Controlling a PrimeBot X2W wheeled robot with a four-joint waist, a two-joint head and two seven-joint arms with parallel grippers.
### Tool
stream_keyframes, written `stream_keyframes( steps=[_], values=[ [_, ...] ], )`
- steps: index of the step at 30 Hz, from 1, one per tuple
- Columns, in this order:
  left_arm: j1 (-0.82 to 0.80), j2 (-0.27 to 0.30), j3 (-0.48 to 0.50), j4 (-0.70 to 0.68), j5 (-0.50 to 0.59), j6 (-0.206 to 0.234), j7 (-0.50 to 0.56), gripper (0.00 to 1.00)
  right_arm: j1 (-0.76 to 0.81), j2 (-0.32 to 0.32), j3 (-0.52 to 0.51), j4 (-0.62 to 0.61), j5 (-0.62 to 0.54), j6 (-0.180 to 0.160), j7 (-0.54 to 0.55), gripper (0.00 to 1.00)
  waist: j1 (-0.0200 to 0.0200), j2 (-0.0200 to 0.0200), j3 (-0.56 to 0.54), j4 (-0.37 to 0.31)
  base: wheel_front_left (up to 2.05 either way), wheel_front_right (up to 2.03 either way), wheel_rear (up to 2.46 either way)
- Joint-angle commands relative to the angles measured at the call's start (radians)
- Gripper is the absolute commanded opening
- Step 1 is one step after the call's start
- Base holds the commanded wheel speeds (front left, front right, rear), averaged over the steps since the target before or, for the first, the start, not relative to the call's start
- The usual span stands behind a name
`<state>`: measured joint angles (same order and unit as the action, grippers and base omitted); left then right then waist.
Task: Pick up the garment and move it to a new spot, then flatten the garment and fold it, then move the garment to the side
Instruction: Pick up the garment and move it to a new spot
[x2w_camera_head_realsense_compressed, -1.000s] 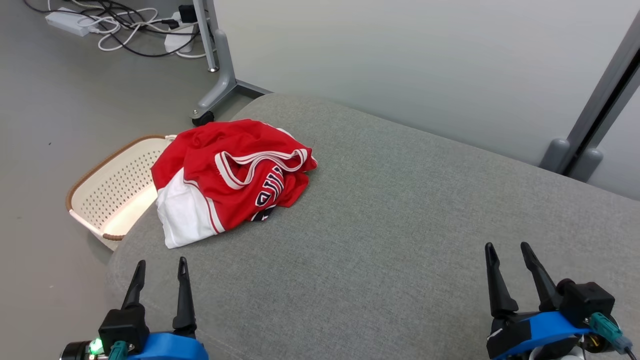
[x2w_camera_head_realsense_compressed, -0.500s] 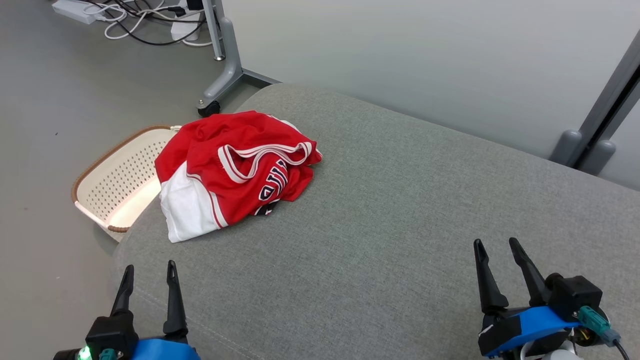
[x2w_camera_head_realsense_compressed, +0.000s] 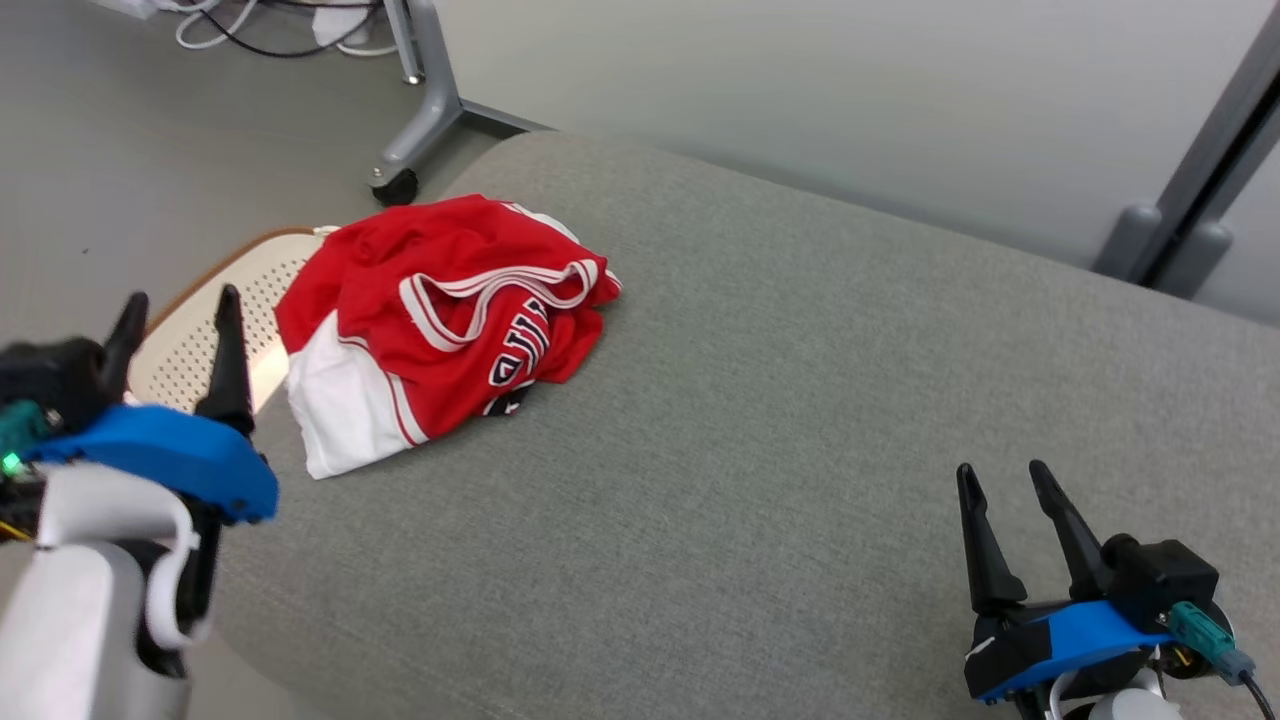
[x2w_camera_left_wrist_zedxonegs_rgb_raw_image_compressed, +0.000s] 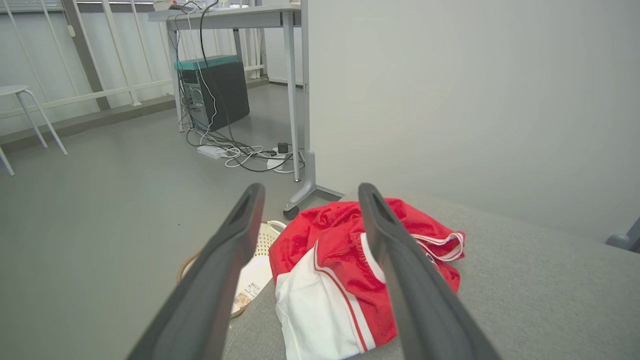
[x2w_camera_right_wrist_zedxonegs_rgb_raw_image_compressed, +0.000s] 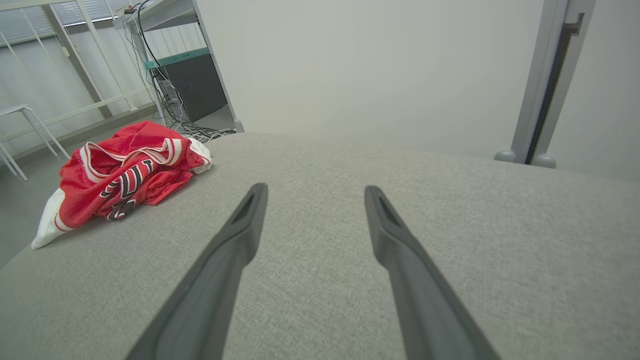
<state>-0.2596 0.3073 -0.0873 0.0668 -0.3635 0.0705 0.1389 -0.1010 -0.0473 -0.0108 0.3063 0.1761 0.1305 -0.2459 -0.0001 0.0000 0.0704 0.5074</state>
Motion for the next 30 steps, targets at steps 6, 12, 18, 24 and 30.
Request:
stream_keyframes(
  steps=[6,12,18,24,30],
  values=[
    [-0.204,0.117,0.099,0.097,-0.139,-0.049,0.226,1.0,-0.06,-0.005,0.017,-0.102,-0.045,0.001,0.063,1.0,0.0001,0.0,0.126,-0.117,0.0,0.0,0.0],
    [-0.247,0.193,0.171,0.183,-0.212,-0.042,0.341,1.0,-0.091,-0.005,0.019,-0.205,-0.077,0.0,0.117,1.0,0.0001,0.0,0.238,-0.217,0.0,0.0,0.0],
    [-0.24,0.218,0.234,0.243,-0.276,-0.028,0.392,1.0,-0.113,-0.005,0.009,-0.307,-0.096,0.0,0.158,1.0,0.0001,0.0,0.339,-0.297,0.0,0.0,0.0],
    [-0.209,0.222,0.256,0.296,-0.32,-0.026,0.443,1.0,-0.11,-0.005,-0.002,-0.381,-0.106,0.0,0.187,1.0,0.0001,0.0,0.407,-0.345,0.0,0.0,0.0],
    [-0.194,0.232,0.245,0.356,-0.299,0.0,0.45,1.0,-0.106,-0.005,-0.008,-0.404,-0.108,0.0,0.198,1.0,0.0001,0.0,0.435,-0.361,0.0,0.0,0.0]
  ],
)
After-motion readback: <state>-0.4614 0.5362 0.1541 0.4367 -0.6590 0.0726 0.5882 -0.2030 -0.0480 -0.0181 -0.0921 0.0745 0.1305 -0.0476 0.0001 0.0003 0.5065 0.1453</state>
